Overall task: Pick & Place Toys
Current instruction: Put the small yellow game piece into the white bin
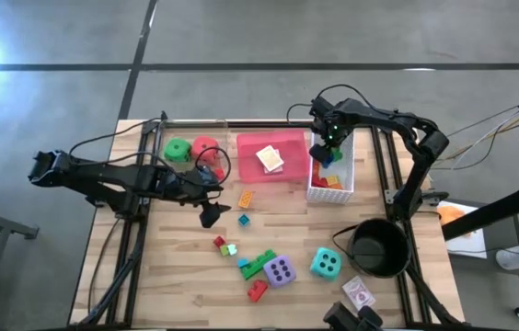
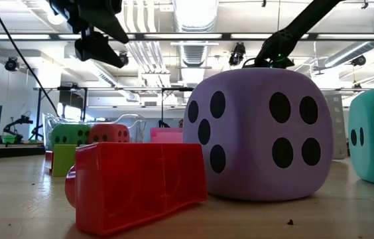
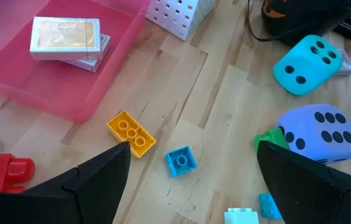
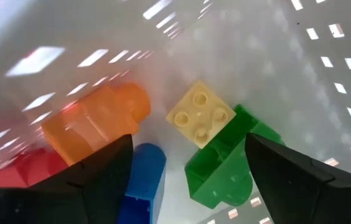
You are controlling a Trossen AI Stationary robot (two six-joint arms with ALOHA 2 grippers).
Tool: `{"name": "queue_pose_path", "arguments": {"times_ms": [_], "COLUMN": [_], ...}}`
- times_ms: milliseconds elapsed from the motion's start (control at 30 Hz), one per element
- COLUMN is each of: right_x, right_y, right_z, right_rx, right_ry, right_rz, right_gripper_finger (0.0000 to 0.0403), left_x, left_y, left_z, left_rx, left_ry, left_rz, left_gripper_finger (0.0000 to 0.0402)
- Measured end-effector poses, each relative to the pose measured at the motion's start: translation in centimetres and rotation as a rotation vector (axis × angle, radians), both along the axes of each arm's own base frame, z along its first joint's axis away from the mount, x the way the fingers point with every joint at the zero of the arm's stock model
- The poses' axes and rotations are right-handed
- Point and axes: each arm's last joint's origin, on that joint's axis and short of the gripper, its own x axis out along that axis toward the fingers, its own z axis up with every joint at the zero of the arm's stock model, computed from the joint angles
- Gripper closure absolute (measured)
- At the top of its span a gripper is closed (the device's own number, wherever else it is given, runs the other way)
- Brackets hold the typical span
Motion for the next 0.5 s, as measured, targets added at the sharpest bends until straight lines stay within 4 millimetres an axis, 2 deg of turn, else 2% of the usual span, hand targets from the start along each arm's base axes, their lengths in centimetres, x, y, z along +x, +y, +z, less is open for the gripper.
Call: {"name": "queue_pose_path", "arguments": {"times_ms": [267, 500], "right_x": [-0.3, -1.0], "right_y": [0.4, 1.4], "right_z": [0.5, 2.9], "right_rx": [0.006, -0.021], "right_ry": [0.007, -0.022], "right_rz": [0.0, -0.021], "right_gripper_finger": [0.0097, 0.0097], "left_x": [-0.1, 0.0], "left_y": [0.0, 0.2], "left_z": [-0.1, -0.6], "left_rx": [0.017, 0.106], "left_ry": [0.009, 0.008], "left_rz": [-0.005, -0.058], "left_gripper_finger": [0.0049, 0.0049]}}
